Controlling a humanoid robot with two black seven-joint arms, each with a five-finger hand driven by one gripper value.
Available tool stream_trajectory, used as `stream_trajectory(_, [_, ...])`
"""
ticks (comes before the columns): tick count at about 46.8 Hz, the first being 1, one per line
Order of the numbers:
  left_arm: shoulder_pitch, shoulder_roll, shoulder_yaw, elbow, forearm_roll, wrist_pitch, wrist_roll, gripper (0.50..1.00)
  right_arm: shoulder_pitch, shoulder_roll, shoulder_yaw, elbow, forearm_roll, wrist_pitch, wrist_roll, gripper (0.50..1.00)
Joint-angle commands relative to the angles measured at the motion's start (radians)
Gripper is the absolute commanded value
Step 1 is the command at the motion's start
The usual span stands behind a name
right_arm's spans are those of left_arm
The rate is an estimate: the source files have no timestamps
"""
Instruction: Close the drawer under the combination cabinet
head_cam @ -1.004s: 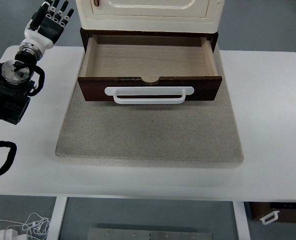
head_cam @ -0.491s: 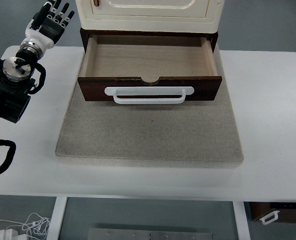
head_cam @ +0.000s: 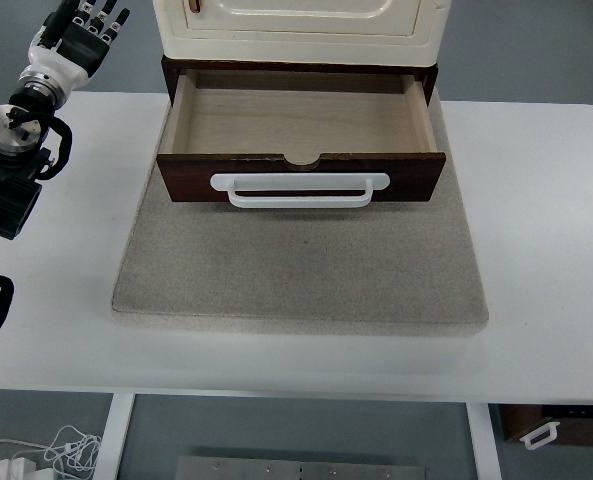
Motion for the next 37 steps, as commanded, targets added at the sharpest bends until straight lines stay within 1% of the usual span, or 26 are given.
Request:
stream_trajectory(1, [-0.01,0.032,0.0,0.0,0.015,0.001,-0.002,1.0,0.0,0.0,0.0,0.0,0.0,0.0,0.0,0.952])
stream_trajectory(5, [-0.011,0.067,0.0,0.0,0.04,-0.004,-0.006,1.0,0.0,0.0,0.0,0.0,0.0,0.0,0.0,0.952])
stream_trajectory(9, [-0.011,0.101,0.0,-0.011,0.052,-0.03,-0.009,1.0,0.0,0.0,0.0,-0.001,0.0,0.0,0.0,0.952])
stream_trajectory(12, [-0.008,0.133,0.0,-0.042,0.057,-0.056,-0.009,1.0,0.0,0.0,0.0,0.0,0.0,0.0,0.0,0.952])
stream_trajectory(18, [-0.008,0.194,0.0,-0.112,0.106,-0.065,-0.01,1.0,0.0,0.0,0.0,0.0,0.0,0.0,0.0,0.952])
stream_trajectory(23, [-0.013,0.259,-0.006,-0.21,0.161,-0.063,-0.013,1.0,0.0,0.0,0.0,0.0,0.0,0.0,0.0,0.952])
stream_trajectory(33, [-0.017,0.417,-0.014,-0.491,0.183,-0.042,-0.019,1.0,0.0,0.0,0.0,0.0,0.0,0.0,0.0,0.952])
stream_trajectory(37, [-0.037,0.474,-0.017,-0.563,0.203,-0.028,-0.019,1.0,0.0,0.0,0.0,0.0,0.0,0.0,0.0,0.952])
